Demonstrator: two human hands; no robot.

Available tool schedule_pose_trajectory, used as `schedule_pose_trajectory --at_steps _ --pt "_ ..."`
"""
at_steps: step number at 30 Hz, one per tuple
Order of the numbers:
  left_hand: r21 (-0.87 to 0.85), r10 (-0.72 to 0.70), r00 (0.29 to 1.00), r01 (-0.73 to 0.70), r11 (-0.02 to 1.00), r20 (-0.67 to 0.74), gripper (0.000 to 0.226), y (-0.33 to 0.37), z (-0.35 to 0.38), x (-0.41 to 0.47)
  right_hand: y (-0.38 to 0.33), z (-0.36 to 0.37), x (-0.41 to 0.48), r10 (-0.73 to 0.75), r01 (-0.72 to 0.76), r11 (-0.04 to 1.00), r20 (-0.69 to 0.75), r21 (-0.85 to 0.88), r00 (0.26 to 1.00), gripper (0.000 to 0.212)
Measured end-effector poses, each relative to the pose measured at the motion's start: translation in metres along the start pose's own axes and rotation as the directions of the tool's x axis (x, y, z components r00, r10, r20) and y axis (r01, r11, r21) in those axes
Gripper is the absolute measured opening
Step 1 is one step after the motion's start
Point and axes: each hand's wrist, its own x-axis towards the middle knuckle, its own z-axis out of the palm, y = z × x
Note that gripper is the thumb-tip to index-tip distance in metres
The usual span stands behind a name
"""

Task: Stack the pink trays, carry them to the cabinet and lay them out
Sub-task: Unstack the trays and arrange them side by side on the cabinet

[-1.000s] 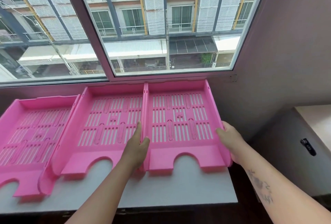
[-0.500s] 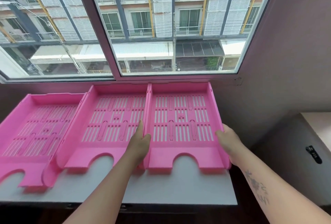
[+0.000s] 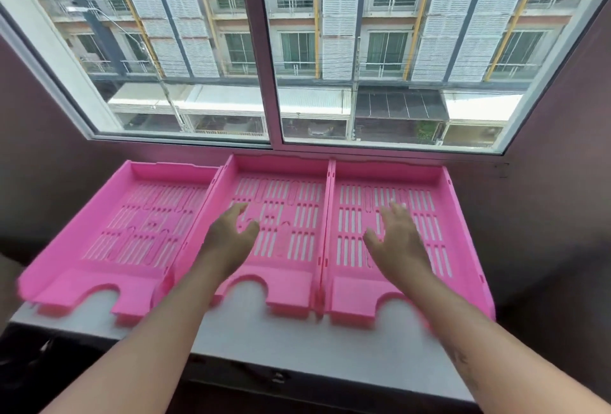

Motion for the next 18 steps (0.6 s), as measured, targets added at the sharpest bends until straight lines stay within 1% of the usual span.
schedule_pose_trajectory --at_steps 4,7,10,14,16,18 --pt "0.080 -0.017 0.999 0.020 0.997 -0.032 0.050 -0.045 -0.041 0.010 -0.055 0.038 -0.005 -0.111 0.113 0.992 0.038 -0.057 0.993 0.060" --pt "0.131 0.001 0.999 0.005 0.991 -0.050 0.048 -0.083 -0.069 0.024 -0.096 0.067 -0.009 -0.189 0.194 0.973 0.047 -0.125 0.981 0.059" --pt "0.137 -0.023 1.000 0.025 0.990 -0.010 0.050 -0.123 -0.091 0.036 -0.132 0.096 -0.016 -0.213 0.221 0.963 0.065 -0.155 0.975 0.058" --pt "0.222 -0.012 0.998 -0.001 0.975 0.056 0.053 -0.183 -0.115 0.059 -0.180 0.138 -0.025 -0.182 0.193 0.978 0.133 -0.077 0.974 0.059" --pt "0.320 -0.009 0.994 -0.026 0.947 0.107 0.058 -0.208 -0.122 0.067 -0.200 0.158 -0.028 -0.170 0.174 0.985 0.184 -0.003 0.968 0.062" --pt "0.423 0.020 0.985 -0.092 0.902 0.172 0.064 -0.228 -0.123 0.071 -0.220 0.175 -0.031 -0.149 0.131 0.987 0.229 0.095 0.962 0.068"
